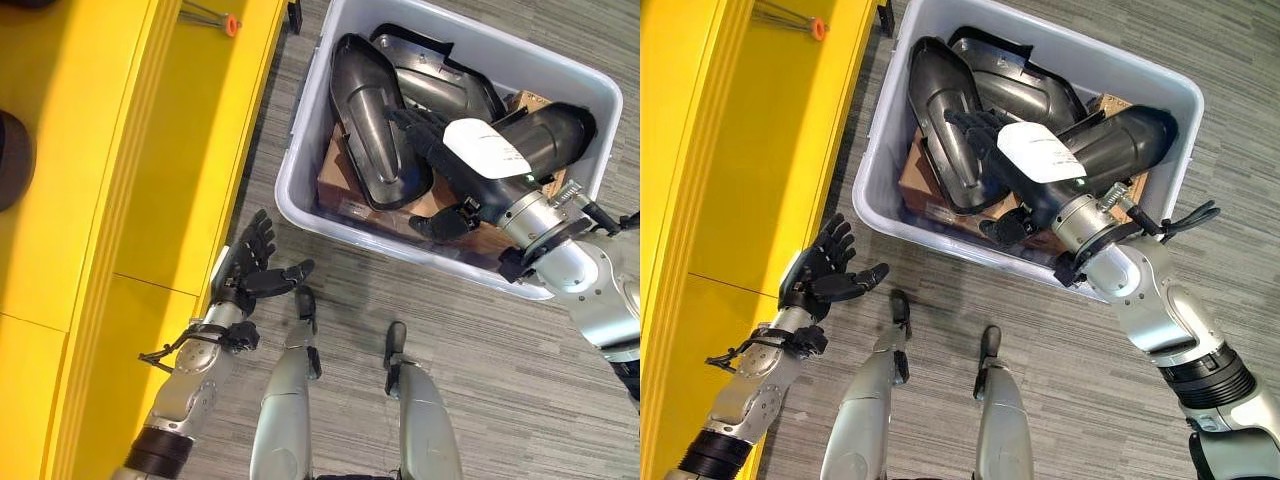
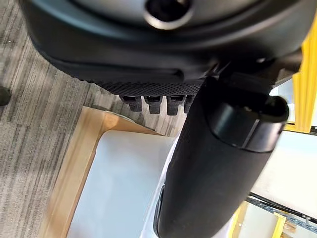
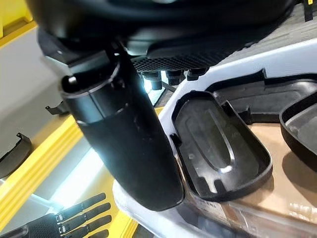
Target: Move parts from the plastic box to the shelf.
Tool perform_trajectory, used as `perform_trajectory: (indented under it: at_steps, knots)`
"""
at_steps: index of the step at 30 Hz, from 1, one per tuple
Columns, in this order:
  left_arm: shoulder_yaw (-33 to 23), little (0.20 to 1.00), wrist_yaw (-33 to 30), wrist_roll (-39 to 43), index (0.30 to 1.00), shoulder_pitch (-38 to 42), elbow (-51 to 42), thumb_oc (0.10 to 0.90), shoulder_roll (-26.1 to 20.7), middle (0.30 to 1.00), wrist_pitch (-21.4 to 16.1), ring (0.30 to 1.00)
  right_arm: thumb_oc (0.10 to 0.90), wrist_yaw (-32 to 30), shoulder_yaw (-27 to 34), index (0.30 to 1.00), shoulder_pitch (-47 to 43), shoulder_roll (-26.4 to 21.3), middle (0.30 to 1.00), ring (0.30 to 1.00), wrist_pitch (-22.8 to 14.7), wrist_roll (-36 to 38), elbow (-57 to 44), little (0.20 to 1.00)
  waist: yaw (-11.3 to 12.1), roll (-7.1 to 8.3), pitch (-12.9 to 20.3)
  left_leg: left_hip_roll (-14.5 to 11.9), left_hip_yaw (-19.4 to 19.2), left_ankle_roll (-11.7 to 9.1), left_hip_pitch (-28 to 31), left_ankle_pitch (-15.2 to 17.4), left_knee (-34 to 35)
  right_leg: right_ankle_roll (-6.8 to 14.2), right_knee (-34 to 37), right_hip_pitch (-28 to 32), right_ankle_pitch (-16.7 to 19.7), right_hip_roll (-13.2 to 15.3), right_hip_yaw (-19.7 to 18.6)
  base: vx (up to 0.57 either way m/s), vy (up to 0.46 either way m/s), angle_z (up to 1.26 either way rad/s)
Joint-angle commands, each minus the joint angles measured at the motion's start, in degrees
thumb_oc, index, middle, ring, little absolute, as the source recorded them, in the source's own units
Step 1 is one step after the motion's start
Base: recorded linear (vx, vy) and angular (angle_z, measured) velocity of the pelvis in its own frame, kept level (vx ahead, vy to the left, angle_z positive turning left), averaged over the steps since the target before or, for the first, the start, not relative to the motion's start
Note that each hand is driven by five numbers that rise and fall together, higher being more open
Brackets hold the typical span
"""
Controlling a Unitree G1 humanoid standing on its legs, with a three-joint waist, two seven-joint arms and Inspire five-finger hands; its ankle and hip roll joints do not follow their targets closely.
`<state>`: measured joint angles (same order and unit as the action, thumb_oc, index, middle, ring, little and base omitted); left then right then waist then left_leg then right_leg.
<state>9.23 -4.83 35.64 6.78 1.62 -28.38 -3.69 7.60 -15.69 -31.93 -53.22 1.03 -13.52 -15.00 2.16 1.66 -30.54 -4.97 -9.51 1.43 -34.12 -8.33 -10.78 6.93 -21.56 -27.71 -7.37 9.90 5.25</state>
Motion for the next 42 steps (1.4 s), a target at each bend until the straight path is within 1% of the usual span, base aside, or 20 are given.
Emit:
perform_trajectory:
  at_steps: [1, 2, 3, 4, 6, 10, 14, 18, 20, 24, 29, 34, 37, 42]
  knots:
    - [-0.4, 1.000, -0.5, -0.7, 1.000, 1.2, -7.9, 0.900, 0.4, 1.000, -3.1, 1.000, 0.900, -2.1, 2.9, 1.000, -5.4, -3.0, 1.000, 1.000, -3.0, -2.4, -5.9, 1.000, -1.0, -2.28, 0.7, -1.4, 3.0, -4.3, 2.4, 8.2, -4.1, -2.9, -2.5, -1.8, -1.1, -0.9, 2.7, -0.03, 0.014, 0.02]
    - [-0.4, 1.000, -0.6, -0.8, 1.000, 1.3, -8.0, 0.900, 0.4, 1.000, -3.0, 1.000, 0.900, -2.0, 2.9, 1.000, -5.5, -3.0, 1.000, 1.000, -2.9, -2.4, -6.0, 1.000, -1.0, -2.39, 0.7, -1.4, 3.0, -4.3, 2.0, 7.8, -4.0, -3.0, -2.5, -2.3, -0.8, -1.0, 2.7, 0.00, 0.000, 0.00]
    - [-0.2, 1.000, -0.8, -0.9, 1.000, 1.2, -8.0, 0.900, 0.5, 1.000, -3.1, 1.000, 0.900, -1.9, 2.8, 1.000, -5.6, -3.0, 1.000, 1.000, -2.7, -2.6, -6.1, 1.000, -1.1, -2.43, 0.7, -1.3, 2.9, -4.3, 2.0, 8.1, -4.1, -3.0, -2.9, -2.5, -1.2, -1.0, 2.7, -0.04, 0.033, 0.00]
    - [0.3, 1.000, -1.1, -1.0, 1.000, 1.6, -7.9, 0.900, 0.8, 1.000, -3.4, 1.000, 0.900, -2.2, 2.3, 1.000, -6.2, -2.9, 1.000, 1.000, -3.3, -4.6, -6.2, 1.000, -1.0, -2.86, 0.7, -1.3, 2.7, -4.2, 0.9, 7.8, -4.0, -3.2, -3.4, -4.1, -0.9, -1.2, 2.8, -0.02, 0.048, 0.00]
    - [0.9, 1.000, -1.0, -0.8, 1.000, 1.6, -7.6, 0.900, 1.1, 1.000, -4.0, 1.000, 0.900, -2.1, 1.0, 1.000, -7.4, -3.0, 1.000, 1.000, -3.8, -7.3, -5.8, 1.000, -1.0, -3.46, 0.7, -0.7, 2.7, -4.0, 0.0, 8.1, -4.4, -3.3, -5.0, -5.8, -1.5, -1.2, 2.9, -0.01, 0.054, 0.05]
    - [1.4, 1.000, -2.2, -1.0, 1.000, 2.0, -6.3, 0.900, 1.3, 1.000, -5.6, 1.000, 0.900, -3.4, -1.8, 1.000, -9.8, -3.2, 1.000, 1.000, -2.9, -10.1, -3.5, 1.000, -0.6, -4.42, 0.7, -0.1, 2.9, -3.8, -2.2, 7.9, -4.5, -3.6, -6.8, -8.7, -1.9, -1.2, 3.1, -0.01, 0.036, 0.08]
    - [1.4, 1.000, -1.4, -0.9, 1.000, 1.9, -5.5, 0.900, 1.4, 1.000, -6.5, 1.000, 0.900, -4.0, -3.3, 1.000, -12.0, -3.6, 1.000, 1.000, -2.4, -11.2, -2.1, 1.000, -0.2, -4.90, 0.7, 0.2, 3.1, -3.7, -3.5, 7.7, -4.5, -3.7, -7.9, -10.5, -2.0, -1.3, 3.3, 0.00, 0.012, 0.05]
    - [1.8, 1.000, -0.9, -1.1, 1.000, 1.5, -5.0, 0.900, 1.5, 1.000, -7.3, 1.000, 0.900, -4.7, -4.6, 1.000, -13.2, -3.6, 1.000, 1.000, -0.9, -11.7, -0.9, 1.000, 0.2, -5.32, 0.7, 0.4, 3.1, -3.7, -4.8, 7.7, -5.0, -3.8, -8.8, -12.0, -2.1, -1.3, 3.5, 0.00, 0.000, 0.00]
    - [2.1, 1.000, -0.7, -1.2, 1.000, 1.6, -4.3, 0.900, 1.6, 1.000, -8.2, 1.000, 0.900, -7.2, -5.3, 1.000, -14.1, -3.2, 1.000, 1.000, -0.8, -12.4, 0.9, 1.000, 0.3, -5.68, 0.7, 0.5, 3.2, -3.6, -5.9, 7.8, -5.5, -4.0, -9.7, -13.4, -2.3, -1.4, 3.5, 0.02, 0.007, 0.04]
    - [2.2, 1.000, -0.4, -1.2, 1.000, 1.4, -4.3, 0.900, 1.5, 1.000, -8.6, 1.000, 0.900, -8.8, -5.1, 1.000, -14.7, -3.1, 1.000, 1.000, -0.7, -12.1, 1.5, 1.000, 0.4, -5.93, 0.7, 0.6, 3.1, -3.5, -6.4, 7.9, -5.9, -4.1, -10.2, -13.9, -2.5, -1.3, 3.5, 0.01, 0.001, 0.01]
    - [2.3, 1.000, 0.0, -1.1, 1.000, 0.8, -4.5, 0.900, 1.5, 1.000, -8.7, 1.000, 0.900, -8.1, -4.6, 1.000, -14.7, -2.7, 1.000, 1.000, 0.8, -13.2, 0.5, 1.000, 0.2, -6.29, 0.7, 0.7, 2.9, -3.5, -6.8, 8.2, -6.5, -4.2, -10.9, -14.4, -2.7, -1.3, 3.3, 0.02, 0.002, 0.00]
    - [3.0, 1.000, 0.0, -0.4, 1.000, 0.9, -4.0, 0.900, 1.5, 1.000, -7.9, 1.000, 0.900, -12.1, -3.8, 1.000, -14.5, -2.4, 1.000, 1.000, 1.9, -13.4, 2.3, 1.000, 0.0, -6.47, 0.7, 0.8, 2.8, -3.4, -7.4, 8.5, -7.0, -4.2, -11.3, -15.3, -2.7, -1.2, 3.2, 0.00, 0.000, 0.00]
    - [3.2, 1.000, 0.2, -0.2, 1.000, 0.4, -3.9, 0.900, 1.5, 1.000, -8.4, 1.000, 0.900, -12.6, -4.3, 1.000, -15.7, -2.4, 1.000, 1.000, 1.8, -14.0, 3.9, 1.000, 0.3, -6.77, 0.7, 0.8, 2.8, -3.4, -7.7, 8.5, -6.9, -4.3, -11.4, -15.5, -2.8, -1.2, 3.2, 0.00, 0.000, 0.00]
    - [3.6, 1.000, -0.3, -0.1, 1.000, 0.4, -3.6, 0.900, 1.3, 1.000, -8.1, 1.000, 0.900, -13.2, -4.9, 1.000, -17.2, -2.4, 1.000, 1.000, 3.3, -13.8, 5.2, 1.000, 0.4, -7.18, 0.7, 0.8, 2.6, -3.5, -8.4, 8.4, -7.1, -4.4, -11.8, -16.4, -2.9, -0.9, 3.3, 0.00, 0.000, 0.00]
